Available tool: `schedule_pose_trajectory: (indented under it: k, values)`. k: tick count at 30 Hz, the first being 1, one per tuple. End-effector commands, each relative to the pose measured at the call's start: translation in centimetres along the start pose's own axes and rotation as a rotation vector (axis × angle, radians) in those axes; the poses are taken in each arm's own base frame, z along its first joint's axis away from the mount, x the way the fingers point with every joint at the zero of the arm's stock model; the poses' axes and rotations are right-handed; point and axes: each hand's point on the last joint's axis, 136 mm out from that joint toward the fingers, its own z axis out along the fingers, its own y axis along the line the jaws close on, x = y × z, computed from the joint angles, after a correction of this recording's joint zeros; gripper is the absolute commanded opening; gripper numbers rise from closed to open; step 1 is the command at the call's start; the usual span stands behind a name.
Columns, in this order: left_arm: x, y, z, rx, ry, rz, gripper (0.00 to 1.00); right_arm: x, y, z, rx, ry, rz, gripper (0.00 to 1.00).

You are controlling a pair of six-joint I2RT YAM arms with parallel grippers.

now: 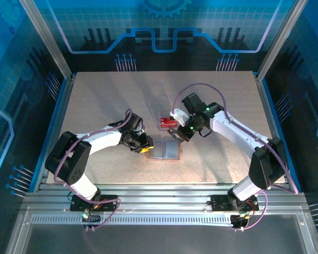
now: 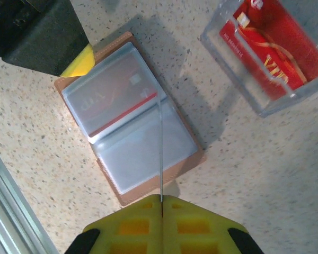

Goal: Take the credit cards out of the card holder

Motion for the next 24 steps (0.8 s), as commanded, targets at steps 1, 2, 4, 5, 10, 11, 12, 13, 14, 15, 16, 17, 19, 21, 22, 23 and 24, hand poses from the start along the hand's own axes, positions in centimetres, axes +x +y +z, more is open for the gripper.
schedule_pose_trajectory:
  k: [1, 2, 4, 5, 10, 11, 12, 13, 14, 15, 16, 17, 19, 21, 22, 23, 24]
  values:
    - [0.6, 0.5, -0.5, -0.006, 0.009, -0.003, 0.33, 1.0, 0.0, 0.2, -0.019, 0.118, -0.245, 0.0]
    - [0.6, 0.5, -0.5, -0.006, 0.006, -0.003, 0.34, 1.1, -0.2, 0.3, -0.021, 0.135, -0.27, 0.0]
    - [0.6, 0.5, -0.6, -0.003, 0.004, -0.006, 0.34, 0.9, -0.7, 0.5, -0.024, 0.16, -0.319, 0.0]
    - [0.6, 0.5, -0.7, -0.002, 0.004, -0.007, 0.34, 0.7, -0.9, 0.4, -0.024, 0.168, -0.336, 0.0]
    - [0.6, 0.6, -0.7, 0.007, 0.0, -0.019, 0.34, -0.2, -2.4, 0.8, -0.029, 0.21, -0.387, 0.0]
    - [0.6, 0.7, -0.7, 0.01, 0.001, -0.022, 0.34, -0.5, -2.7, 0.9, -0.029, 0.213, -0.395, 0.0]
    - [0.6, 0.6, -0.7, 0.016, 0.003, -0.024, 0.34, -0.7, -2.9, 1.0, -0.031, 0.219, -0.402, 0.0]
    - [0.6, 0.5, -0.7, 0.02, 0.004, -0.026, 0.34, -1.1, -3.2, 1.1, -0.031, 0.222, -0.411, 0.0]
    - [0.5, 0.5, -0.8, 0.021, 0.003, -0.028, 0.34, -1.5, -3.4, 1.3, -0.031, 0.222, -0.422, 0.0]
    - [0.5, 0.5, -0.8, 0.022, 0.004, -0.025, 0.34, -1.8, -3.6, 1.4, -0.029, 0.223, -0.429, 0.0]
    - [0.4, 0.5, -0.8, 0.022, 0.001, -0.026, 0.34, -2.3, -3.9, 1.4, -0.024, 0.218, -0.44, 0.0]
    - [0.3, 0.4, -0.9, 0.024, -0.001, -0.026, 0.34, -2.8, -4.2, 1.5, -0.02, 0.213, -0.448, 0.0]
    - [0.1, 0.5, -0.9, 0.026, -0.004, -0.028, 0.34, -3.8, -4.7, 1.6, -0.018, 0.199, -0.464, 0.0]
    - [0.0, 0.5, -0.9, 0.029, -0.008, -0.032, 0.34, -4.7, -5.2, 1.7, -0.015, 0.193, -0.478, 0.0]
    - [-0.1, 0.5, -0.9, 0.03, -0.01, -0.035, 0.34, -5.1, -5.5, 1.7, -0.011, 0.193, -0.483, 0.0]
    - [-0.2, 0.5, -0.9, 0.032, -0.01, -0.038, 0.34, -5.4, -5.8, 1.8, -0.008, 0.195, -0.489, 0.0]
    - [-0.3, 0.5, -0.9, 0.033, -0.01, -0.039, 0.34, -5.7, -6.1, 1.9, -0.005, 0.199, -0.494, 0.0]
